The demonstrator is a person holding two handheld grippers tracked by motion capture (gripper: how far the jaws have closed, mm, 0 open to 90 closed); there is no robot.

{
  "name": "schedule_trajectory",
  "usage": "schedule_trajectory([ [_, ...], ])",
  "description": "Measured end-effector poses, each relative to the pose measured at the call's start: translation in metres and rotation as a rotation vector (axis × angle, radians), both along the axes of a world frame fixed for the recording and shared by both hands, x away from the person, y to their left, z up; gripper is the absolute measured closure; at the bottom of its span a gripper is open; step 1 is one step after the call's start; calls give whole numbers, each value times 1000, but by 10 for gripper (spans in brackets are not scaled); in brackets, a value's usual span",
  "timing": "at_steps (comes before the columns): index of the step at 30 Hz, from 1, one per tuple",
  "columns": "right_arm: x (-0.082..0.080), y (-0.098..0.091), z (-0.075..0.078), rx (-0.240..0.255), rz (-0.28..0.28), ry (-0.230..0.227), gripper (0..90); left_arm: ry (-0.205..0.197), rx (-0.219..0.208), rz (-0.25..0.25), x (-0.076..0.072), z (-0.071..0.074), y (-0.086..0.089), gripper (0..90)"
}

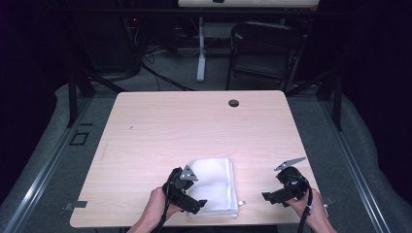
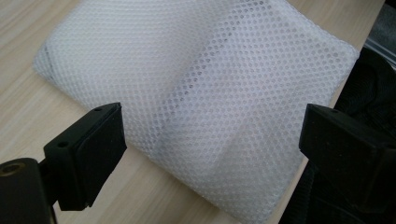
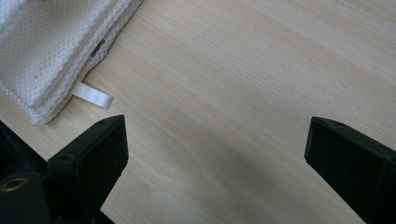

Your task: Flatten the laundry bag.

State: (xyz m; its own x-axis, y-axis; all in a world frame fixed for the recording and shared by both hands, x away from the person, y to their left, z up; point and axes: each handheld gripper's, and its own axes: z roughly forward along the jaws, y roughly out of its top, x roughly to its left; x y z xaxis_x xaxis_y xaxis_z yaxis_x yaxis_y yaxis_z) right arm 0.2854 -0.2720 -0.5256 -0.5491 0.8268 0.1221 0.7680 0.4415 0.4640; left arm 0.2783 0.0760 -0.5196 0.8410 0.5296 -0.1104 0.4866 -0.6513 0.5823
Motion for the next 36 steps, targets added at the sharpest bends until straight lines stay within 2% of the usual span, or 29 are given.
schedule_trajectory([
  [3, 0, 0, -1, 13, -3, -3, 62, -3, 4, -25, -3, 0, -5, 84],
  [4, 1, -1, 1, -21, 18, 13, 63, 0, 9, -39, -4, -1, -8, 84],
  [6, 1, 0, 0, -2, 12, 22, 64, 5, 17, -73, -8, -5, -19, 93],
  [9, 1, 1, 1, -1, 13, 22, 66, 4, 31, -99, -11, -7, -25, 106],
  [11, 0, 2, 0, 3, 8, 13, 69, 2, 47, -117, -13, -10, -31, 148],
  [13, 0, 2, 0, 3, 10, 15, 70, -11, 97, -130, -13, -14, -38, 182],
  [14, 0, 2, 0, 3, 10, 15, 70, -11, 97, -130, -13, -14, -38, 198],
  [16, 0, 2, 0, 6, 18, 20, 74, -30, 129, -134, -14, -19, -44, 206],
  [19, 0, 2, 0, -5, 19, 20, 80, -40, 140, -138, -14, -21, -48, 214],
  [22, 0, 3, -1, 4, 20, 25, 83, -40, 163, -144, -14, -24, -51, 219],
  [23, -1, 4, -3, 23, 8, 11, 83, -40, 173, -142, -13, -27, -53, 229],
  [24, 0, 3, -1, -14, 31, 28, 83, -41, 185, -147, -13, -28, -53, 232],
  [26, 0, 4, -1, 2, 24, 26, 84, -42, 191, -149, -12, -29, -54, 236],
  [27, 0, 5, -1, -2, 32, 32, 86, -48, 201, -150, -13, -30, -55, 260],
  [28, 0, 4, 0, -29, 45, 35, 87, -65, 210, -156, -13, -32, -56, 274],
  [29, 0, 5, -1, -14, 39, 35, 88, -70, 218, -158, -13, -32, -56, 297],
  [33, -1, 7, -1, -12, 38, 35, 105, -84, 227, -160, -13, -32, -57, 354],
  [34, -1, 7, -1, -14, 45, 36, 105, -82, 225, -156, -13, -32, -56, 407],
  [36, 0, 7, -1, -28, 54, 36, 105, -93, 230, -156, -13, -32, -57, 430],
])
